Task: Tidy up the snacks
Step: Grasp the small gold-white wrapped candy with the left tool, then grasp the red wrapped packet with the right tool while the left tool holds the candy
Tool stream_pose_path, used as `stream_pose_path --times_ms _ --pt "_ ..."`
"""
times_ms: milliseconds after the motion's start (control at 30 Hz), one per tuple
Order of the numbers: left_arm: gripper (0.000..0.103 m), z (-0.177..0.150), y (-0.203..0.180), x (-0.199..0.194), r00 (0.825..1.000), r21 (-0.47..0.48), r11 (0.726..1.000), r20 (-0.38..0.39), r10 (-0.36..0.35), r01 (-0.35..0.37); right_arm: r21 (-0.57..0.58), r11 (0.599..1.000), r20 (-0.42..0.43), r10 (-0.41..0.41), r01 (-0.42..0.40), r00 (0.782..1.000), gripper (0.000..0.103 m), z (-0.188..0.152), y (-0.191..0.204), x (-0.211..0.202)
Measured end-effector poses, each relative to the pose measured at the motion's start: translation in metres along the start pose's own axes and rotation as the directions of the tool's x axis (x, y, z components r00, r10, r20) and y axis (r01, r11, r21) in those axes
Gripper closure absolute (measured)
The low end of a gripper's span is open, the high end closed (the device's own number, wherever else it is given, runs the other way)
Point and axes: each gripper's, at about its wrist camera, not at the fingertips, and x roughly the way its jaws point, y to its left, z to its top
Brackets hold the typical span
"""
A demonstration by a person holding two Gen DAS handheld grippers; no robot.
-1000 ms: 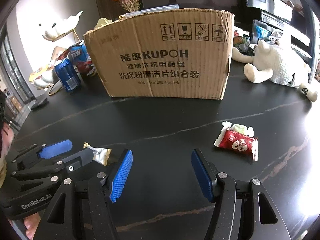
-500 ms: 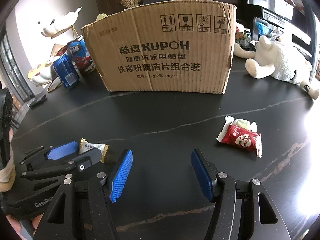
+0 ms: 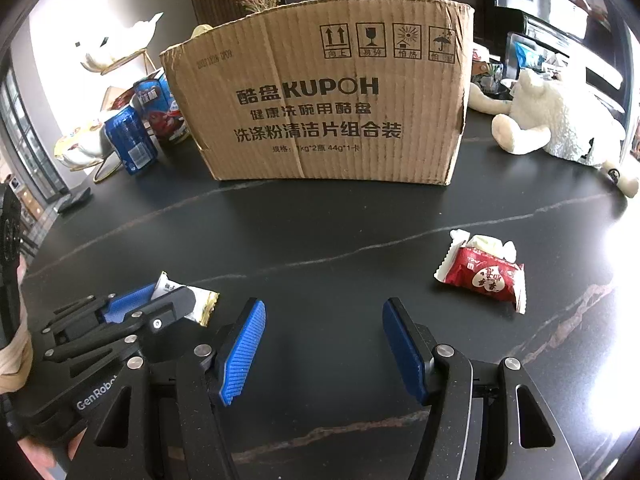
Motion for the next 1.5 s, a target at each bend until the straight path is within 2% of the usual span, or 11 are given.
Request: stream_pose_path --times_ms 167,533,633,1000,1167,1333,1433,1500 --pt "0.077 0.002 -0.006 -0.006 1.0 0.01 1.0 0.008 -0.017 0.017 0.004 1.0 0.007 0.005 -0.005 1.0 0.041 0.001 -0.002 -0.002" --pt "0.077 0.013 -0.032 -0.017 0.999 0.073 0.997 0.047 -0.002 -0.002 0.021 1.0 0.046 0.009 -0.01 0.999 0.041 0.007 -0.014 -0.014" --pt "0.077 0.018 -0.04 -0.019 0.998 0.093 0.996 0.063 0.012 -0.018 0.034 0.999 0.057 0.001 -0.003 0.998 0.041 0.01 -0.02 -0.018" --pt "0.077 0.04 -0.075 -0.024 0.993 0.13 0.992 0.116 -0.011 -0.005 0.076 0.996 0.081 -0.056 0.049 0.995 0.041 0.02 -0.047 -0.035" --pt "0.077 0.045 -0.092 -0.021 0.99 0.168 0.986 0.137 -0.024 0.0 0.128 0.989 0.09 -0.08 0.068 0.993 0.032 0.023 -0.066 -0.039" --pt "0.077 0.049 -0.1 -0.01 0.991 0.169 0.986 0.131 -0.028 0.005 0.146 0.983 0.08 -0.12 0.108 0.99 0.031 0.025 -0.077 -0.035" --pt "0.077 0.048 -0.104 -0.004 0.992 0.182 0.983 0.128 -0.019 -0.005 0.15 0.98 0.084 -0.142 0.129 0.986 0.023 0.025 -0.083 -0.032" --pt "0.077 0.047 -0.106 0.001 0.992 0.188 0.982 0.127 -0.019 -0.005 0.157 0.978 0.084 -0.154 0.14 0.984 0.022 0.025 -0.087 -0.029"
